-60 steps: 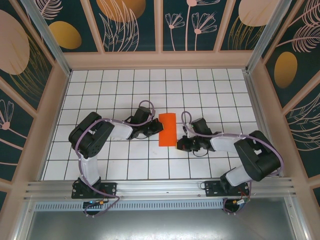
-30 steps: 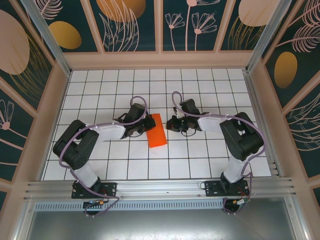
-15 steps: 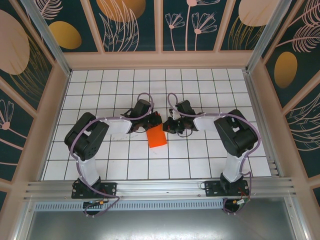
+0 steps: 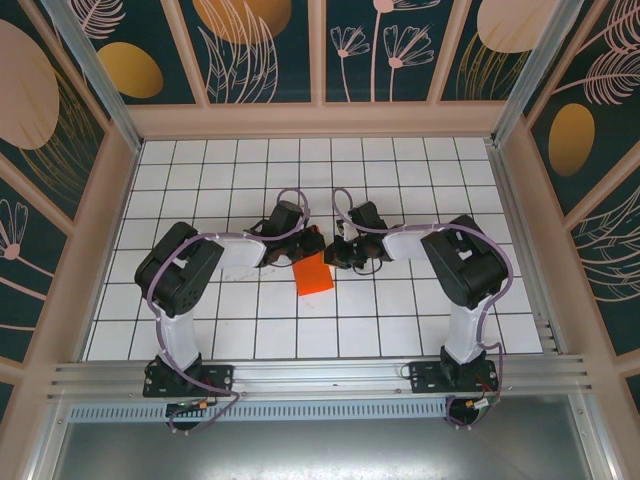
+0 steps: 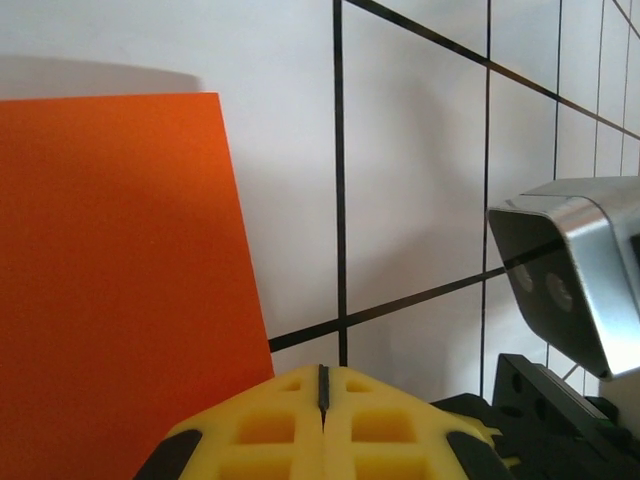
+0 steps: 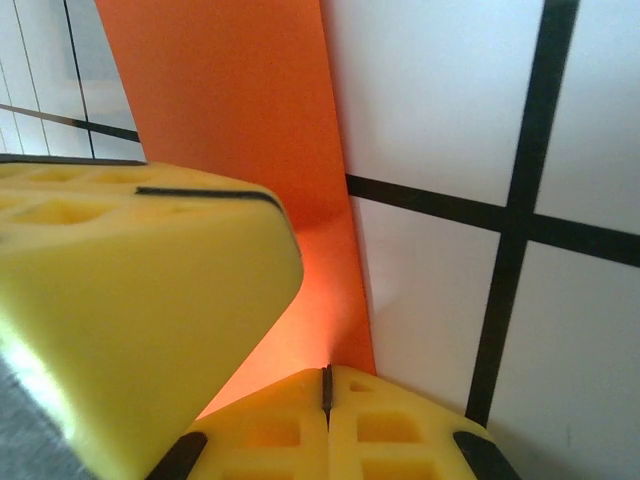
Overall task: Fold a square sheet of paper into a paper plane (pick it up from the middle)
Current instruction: First fold in half a square sheet of paper at the center of the table.
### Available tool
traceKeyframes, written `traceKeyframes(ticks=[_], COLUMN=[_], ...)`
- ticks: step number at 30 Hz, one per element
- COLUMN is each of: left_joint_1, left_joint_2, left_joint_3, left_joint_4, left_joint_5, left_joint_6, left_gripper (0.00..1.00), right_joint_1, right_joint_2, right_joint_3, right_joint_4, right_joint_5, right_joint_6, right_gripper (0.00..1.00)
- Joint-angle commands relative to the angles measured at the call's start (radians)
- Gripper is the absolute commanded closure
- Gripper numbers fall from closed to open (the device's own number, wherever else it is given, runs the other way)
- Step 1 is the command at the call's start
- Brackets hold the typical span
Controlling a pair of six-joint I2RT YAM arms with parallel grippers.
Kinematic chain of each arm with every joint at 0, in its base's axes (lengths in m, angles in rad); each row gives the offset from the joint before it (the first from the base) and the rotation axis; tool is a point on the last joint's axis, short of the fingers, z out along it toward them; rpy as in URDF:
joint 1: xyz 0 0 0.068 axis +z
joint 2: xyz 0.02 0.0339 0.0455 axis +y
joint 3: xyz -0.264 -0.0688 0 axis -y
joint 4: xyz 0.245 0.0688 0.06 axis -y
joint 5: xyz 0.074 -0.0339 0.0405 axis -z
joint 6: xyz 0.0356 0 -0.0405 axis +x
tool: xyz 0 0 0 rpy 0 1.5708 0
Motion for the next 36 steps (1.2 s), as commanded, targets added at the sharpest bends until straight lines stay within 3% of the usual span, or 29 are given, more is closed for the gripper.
traceKeyframes(ticks=[1, 18, 23, 36], left_joint_1=[0.004, 0.006, 0.005, 0.005], left_joint_2=[0.020, 0.056, 0.069, 0.081], left_joint_3=[-0.014, -0.049, -0.039, -0.068], left_joint_4=[0.007, 0.002, -0.072, -0.116], left_joint_5=[0.002, -0.037, -0.101, -0.156], left_joint_6=[-0.001, 0.018, 0.002, -0.030], left_gripper=[1.00, 1.00, 1.00, 1.00], right_joint_1=[0.010, 0.018, 0.022, 0.030], right_joint_2=[0.017, 0.015, 0.001, -0.126], right_joint_3=[0.029, 0.047, 0.041, -0.117], right_joint_4=[-0.035, -0.092, -0.120, -0.186], right_joint_5=[0.022, 0.022, 0.011, -0.022], right_joint_6=[-0.002, -0.044, -0.061, -0.115], right_gripper=[1.00, 1.00, 1.00, 1.00])
